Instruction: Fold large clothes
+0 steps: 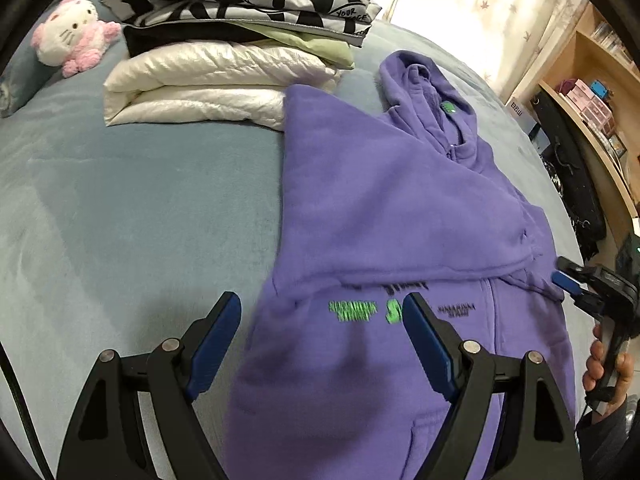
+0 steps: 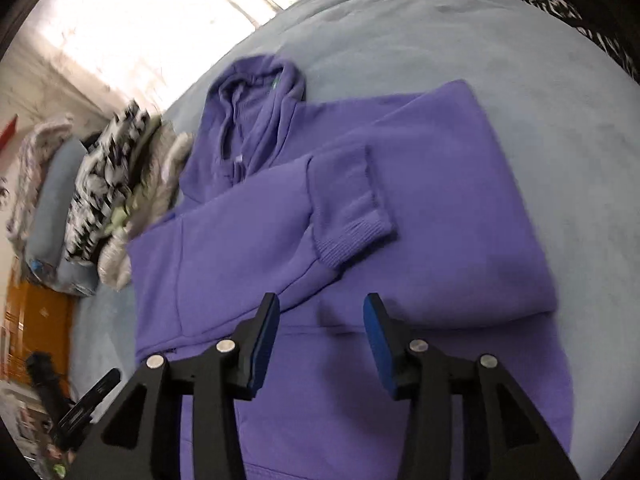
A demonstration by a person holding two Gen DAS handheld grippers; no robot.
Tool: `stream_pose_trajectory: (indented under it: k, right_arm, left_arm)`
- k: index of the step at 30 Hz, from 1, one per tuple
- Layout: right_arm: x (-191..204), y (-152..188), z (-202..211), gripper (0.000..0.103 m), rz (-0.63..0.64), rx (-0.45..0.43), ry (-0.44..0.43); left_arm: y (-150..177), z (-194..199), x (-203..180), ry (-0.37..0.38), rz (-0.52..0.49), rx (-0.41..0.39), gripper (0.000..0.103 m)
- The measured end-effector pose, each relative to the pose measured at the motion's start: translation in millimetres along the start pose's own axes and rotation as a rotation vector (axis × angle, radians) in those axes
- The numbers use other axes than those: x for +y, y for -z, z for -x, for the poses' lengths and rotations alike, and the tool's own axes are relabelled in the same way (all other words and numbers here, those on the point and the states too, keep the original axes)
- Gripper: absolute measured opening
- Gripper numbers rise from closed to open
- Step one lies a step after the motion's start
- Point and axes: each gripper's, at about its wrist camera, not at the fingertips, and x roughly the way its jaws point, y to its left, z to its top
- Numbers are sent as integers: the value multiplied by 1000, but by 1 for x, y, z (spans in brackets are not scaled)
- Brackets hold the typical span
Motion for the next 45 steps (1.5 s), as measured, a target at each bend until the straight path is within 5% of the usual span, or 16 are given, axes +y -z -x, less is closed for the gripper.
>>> stream_pose_trajectory:
  k: [16,18,19,20,21,22,26,32,34,38,45]
  right_arm:
    - [-10,-64,-75,56,24,7,-1]
    - [-5,-64,-77,56,68,-10,5]
    - [-1,-64,-78,52,101,-13,16]
    - [4,-63,-79,30,142,-5,27]
    - [10,-63,-78,17,167,-1,22]
    - [16,-62,-72,17,198,-32,33]
    - [31,-57,-65,17,291,-133,83]
    - [28,-55,-80,34,257,-58,174]
    - [31,-52,-66,40,255,-85,171]
    - [38,-36,-35,41,277,-155,187]
    - [83,7,-45,41,361,-76,72]
  left_arm:
    - [-105,-103,13,-114,47,56,81]
    - [-108,-108,11,-90,53,37,65]
    - [-108,-108,9,-68,47,28,33]
    - [-109,-108,5,-42,40,27,18]
    - [-109,-103,1,-64,44,-4,17]
    - [-106,-97,-3,-79,44,-46,15]
    - [-92,-85,-22,-164,-47,-187,15]
    - [-93,-94,-12,-175,11,-130,25]
    - [-95,-81,-9,-205,30,-127,33]
    - [-83,-54,-16,-242,-3,-165,34]
    - [-46,-42,-71,-100,-86,-125,34]
